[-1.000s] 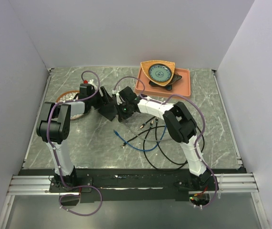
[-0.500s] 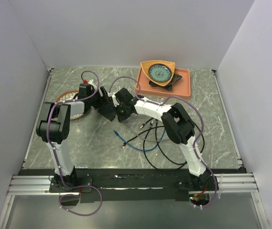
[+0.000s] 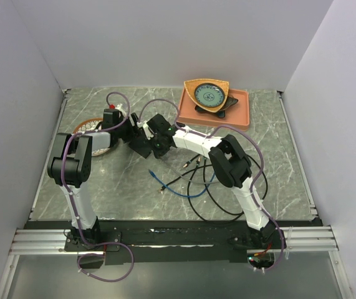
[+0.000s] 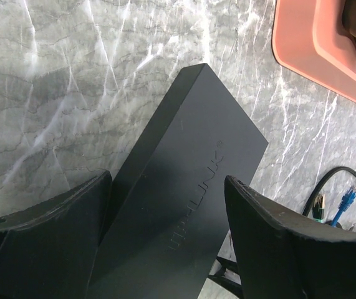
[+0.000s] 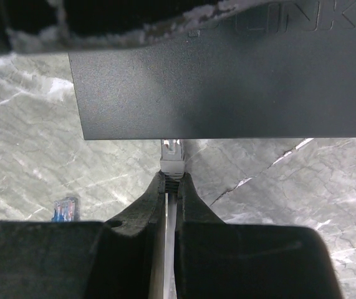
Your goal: Insert the plug into the switch port
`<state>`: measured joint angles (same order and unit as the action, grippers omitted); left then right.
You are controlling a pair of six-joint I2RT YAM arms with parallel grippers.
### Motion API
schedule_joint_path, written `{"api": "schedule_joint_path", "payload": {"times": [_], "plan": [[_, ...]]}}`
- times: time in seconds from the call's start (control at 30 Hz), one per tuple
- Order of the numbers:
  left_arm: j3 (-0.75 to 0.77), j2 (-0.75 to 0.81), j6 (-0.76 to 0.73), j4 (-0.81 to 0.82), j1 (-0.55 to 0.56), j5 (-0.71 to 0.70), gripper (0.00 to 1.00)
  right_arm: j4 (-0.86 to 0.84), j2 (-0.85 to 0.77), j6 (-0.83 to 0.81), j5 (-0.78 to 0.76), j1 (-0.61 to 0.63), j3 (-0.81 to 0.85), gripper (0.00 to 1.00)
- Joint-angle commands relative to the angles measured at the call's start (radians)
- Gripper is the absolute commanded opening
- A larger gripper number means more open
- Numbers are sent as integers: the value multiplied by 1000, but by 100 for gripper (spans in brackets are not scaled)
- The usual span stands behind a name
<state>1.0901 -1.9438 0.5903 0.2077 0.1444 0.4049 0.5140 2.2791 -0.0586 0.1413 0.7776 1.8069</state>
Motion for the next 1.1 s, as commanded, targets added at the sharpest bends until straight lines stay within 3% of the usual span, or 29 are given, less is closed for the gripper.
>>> {"api": "schedule_joint_path", "payload": {"times": [0.0, 0.53, 1.07], "plan": [[27, -6, 13, -28, 20, 107, 77, -83, 31, -24, -63, 3, 68, 0], [42, -26, -6, -54, 20, 129, 71, -187, 5, 131, 53, -35, 31, 0], [93, -75, -41, -110, 20, 190, 61, -216, 36, 148, 83, -69, 114, 0]]}}
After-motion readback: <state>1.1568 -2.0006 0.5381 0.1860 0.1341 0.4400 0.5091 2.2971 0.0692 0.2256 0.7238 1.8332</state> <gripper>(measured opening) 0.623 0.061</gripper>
